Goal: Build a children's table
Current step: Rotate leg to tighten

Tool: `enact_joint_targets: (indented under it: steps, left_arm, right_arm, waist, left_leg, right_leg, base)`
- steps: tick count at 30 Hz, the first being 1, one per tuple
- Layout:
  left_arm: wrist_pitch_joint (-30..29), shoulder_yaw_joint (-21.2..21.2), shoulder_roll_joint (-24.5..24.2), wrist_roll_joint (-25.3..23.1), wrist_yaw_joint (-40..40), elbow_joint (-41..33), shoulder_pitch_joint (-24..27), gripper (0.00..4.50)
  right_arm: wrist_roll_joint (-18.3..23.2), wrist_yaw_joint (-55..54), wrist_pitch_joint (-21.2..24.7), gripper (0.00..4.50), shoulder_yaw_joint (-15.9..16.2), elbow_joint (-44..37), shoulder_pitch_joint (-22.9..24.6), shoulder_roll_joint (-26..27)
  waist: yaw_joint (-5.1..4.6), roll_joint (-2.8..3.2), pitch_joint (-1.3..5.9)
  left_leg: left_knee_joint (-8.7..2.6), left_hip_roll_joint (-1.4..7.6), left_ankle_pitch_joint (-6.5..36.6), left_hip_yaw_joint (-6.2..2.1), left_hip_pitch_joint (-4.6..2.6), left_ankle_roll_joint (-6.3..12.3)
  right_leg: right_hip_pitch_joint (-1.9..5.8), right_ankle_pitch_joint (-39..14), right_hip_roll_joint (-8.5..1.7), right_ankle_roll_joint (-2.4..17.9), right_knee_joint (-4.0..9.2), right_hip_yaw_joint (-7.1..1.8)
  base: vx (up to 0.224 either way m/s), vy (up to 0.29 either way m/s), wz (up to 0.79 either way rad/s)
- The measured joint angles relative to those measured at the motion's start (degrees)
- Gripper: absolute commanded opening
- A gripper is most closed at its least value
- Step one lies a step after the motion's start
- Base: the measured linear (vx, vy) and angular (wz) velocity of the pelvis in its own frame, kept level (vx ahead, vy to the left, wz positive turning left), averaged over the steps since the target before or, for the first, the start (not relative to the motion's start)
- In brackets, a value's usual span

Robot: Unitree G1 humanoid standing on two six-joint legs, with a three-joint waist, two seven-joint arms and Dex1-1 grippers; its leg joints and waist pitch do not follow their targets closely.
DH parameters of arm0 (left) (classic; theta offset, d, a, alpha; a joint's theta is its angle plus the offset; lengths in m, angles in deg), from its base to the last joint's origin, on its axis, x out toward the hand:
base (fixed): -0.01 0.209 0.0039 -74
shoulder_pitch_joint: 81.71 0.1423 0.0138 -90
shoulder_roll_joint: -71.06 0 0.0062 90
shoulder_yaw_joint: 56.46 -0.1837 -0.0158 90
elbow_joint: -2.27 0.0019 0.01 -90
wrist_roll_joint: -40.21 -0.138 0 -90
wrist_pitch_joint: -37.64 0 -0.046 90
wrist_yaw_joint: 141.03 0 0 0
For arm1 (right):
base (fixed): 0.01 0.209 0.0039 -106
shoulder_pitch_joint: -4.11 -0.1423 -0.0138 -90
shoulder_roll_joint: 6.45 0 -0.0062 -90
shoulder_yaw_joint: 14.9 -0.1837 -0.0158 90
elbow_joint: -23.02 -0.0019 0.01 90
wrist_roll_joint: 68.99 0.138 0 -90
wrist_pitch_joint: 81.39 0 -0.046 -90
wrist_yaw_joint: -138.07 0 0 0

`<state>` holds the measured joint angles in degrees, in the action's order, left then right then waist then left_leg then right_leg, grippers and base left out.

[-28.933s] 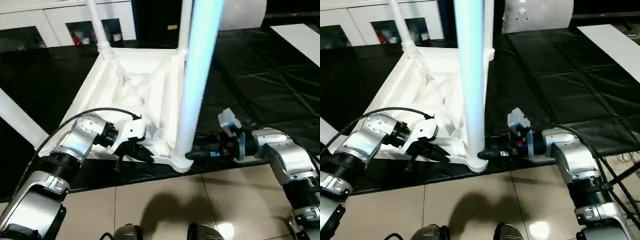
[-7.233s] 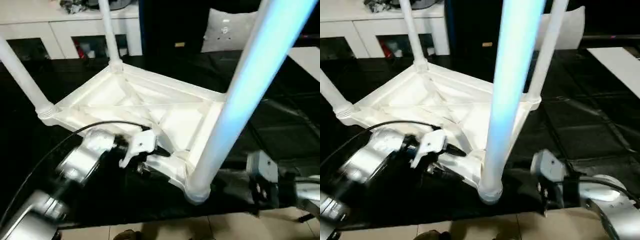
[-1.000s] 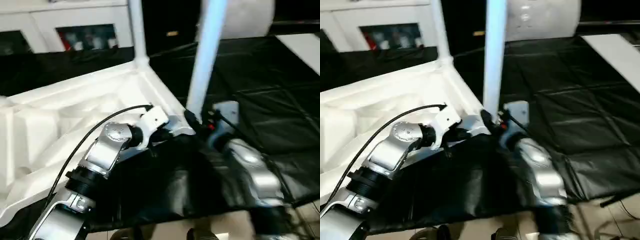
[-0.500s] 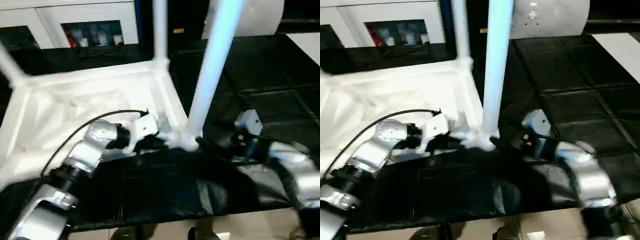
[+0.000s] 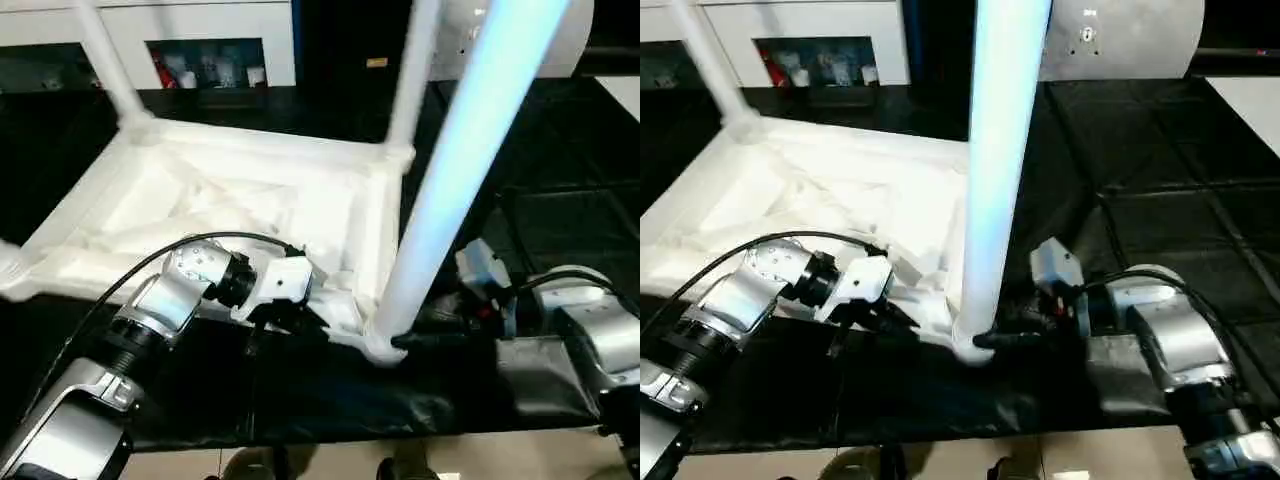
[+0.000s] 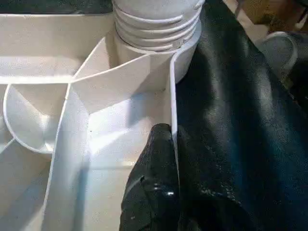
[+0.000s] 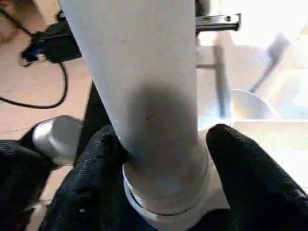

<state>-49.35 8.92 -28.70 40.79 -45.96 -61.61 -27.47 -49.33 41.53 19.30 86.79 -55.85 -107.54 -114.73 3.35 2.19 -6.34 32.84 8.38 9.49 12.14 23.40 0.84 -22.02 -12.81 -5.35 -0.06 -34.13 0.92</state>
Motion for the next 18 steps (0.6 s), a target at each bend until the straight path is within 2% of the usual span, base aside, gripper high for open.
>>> enact_joint_targets:
  steps: [5,6,12,15,18]
  left_arm:
    - [0.85,-0.16,0.13,-0.01,-0.57,1.29,-0.67,0.0]
    - [0.95,-0.2,0.14,-0.01,-0.66,1.49,-0.79,0.0]
    - [0.86,-0.1,0.34,0.3,-1.69,2.08,-0.88,0.0]
    - [-3.59,1.23,1.3,1.04,-0.41,1.35,-0.04,0.0]
    - [-7.81,2.87,1.82,0.74,3.92,0.76,0.35,0.0]
  right_arm:
    - [0.03,1.39,0.03,2.36,0.2,0.55,-0.52,0.21]
    - [0.03,1.39,0.04,2.16,0.2,0.55,-0.52,0.25]
    - [0.68,1.04,1.52,2.01,-0.18,-1.75,1.4,0.25]
    - [1.47,-2.98,3.94,2.0,-2.25,-5.8,5.63,1.13]
    - [1.13,-11.53,5.59,1.99,-4.8,-8.19,8.43,4.15]
  waist:
    - [0.0,-0.02,-0.01]
    - [0.0,-0.02,-0.01]
    - [0.27,0.01,0.01]
    - [0.49,0.09,0.05]
    - [-0.09,0.13,0.07]
  left_leg:
    - [0.03,0.02,0.0,0.0,-0.01,0.01]
    - [0.04,0.03,0.0,0.0,-0.02,0.01]
    - [0.06,0.03,0.0,0.01,-0.03,0.01]
    - [0.07,0.03,0.0,0.04,-0.13,0.01]
    - [0.06,0.05,0.07,0.06,-0.38,-0.2]
  right_leg:
    - [-0.01,0.0,0.0,0.0,-0.06,0.0]
    - [-0.01,0.0,0.0,0.01,-0.09,0.01]
    - [0.02,0.0,0.0,0.01,-0.11,0.01]
    - [0.08,0.0,-0.01,0.03,-0.11,-0.02]
    - [0.18,0.11,0.0,0.22,-0.19,-0.07]
  base:
    - [0.0,0.0,0.0]
    - [0.0,0.0,0.0]
    - [0.0,0.0,0.0]
    - [0.0,0.0,0.0]
    - [0.0,0.0,0.0]
